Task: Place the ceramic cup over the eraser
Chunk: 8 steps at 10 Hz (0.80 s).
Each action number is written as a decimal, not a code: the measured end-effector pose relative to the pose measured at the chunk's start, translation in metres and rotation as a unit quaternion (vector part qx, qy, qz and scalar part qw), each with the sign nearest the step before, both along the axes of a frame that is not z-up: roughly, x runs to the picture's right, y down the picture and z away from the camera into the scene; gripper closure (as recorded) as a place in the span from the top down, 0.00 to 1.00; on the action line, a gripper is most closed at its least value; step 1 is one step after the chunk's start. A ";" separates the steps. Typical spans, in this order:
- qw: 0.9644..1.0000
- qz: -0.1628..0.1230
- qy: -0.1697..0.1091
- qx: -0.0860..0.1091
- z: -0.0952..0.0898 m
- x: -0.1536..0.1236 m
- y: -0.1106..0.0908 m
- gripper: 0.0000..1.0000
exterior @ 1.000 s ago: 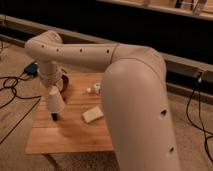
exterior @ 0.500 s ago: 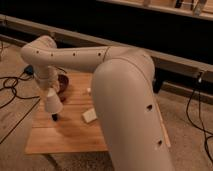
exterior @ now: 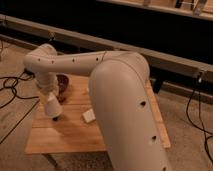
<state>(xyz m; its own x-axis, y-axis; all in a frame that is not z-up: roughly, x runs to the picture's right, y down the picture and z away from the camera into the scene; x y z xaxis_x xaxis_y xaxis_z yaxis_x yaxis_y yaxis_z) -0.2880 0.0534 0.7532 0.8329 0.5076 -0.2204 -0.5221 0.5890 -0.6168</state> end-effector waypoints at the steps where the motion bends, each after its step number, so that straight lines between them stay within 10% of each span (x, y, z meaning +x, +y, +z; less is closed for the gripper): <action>1: 1.000 -0.005 -0.006 -0.003 0.005 -0.001 0.007 0.00; 5: 0.999 -0.023 -0.026 -0.002 0.022 0.000 0.021 0.00; 8: 0.999 -0.035 -0.038 0.003 0.030 0.000 0.029 0.22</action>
<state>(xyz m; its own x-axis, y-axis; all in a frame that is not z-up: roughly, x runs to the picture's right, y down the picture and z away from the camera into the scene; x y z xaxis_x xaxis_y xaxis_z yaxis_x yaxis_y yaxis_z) -0.2879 0.0820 0.7837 0.8805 0.4491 -0.1518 -0.4312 0.6258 -0.6499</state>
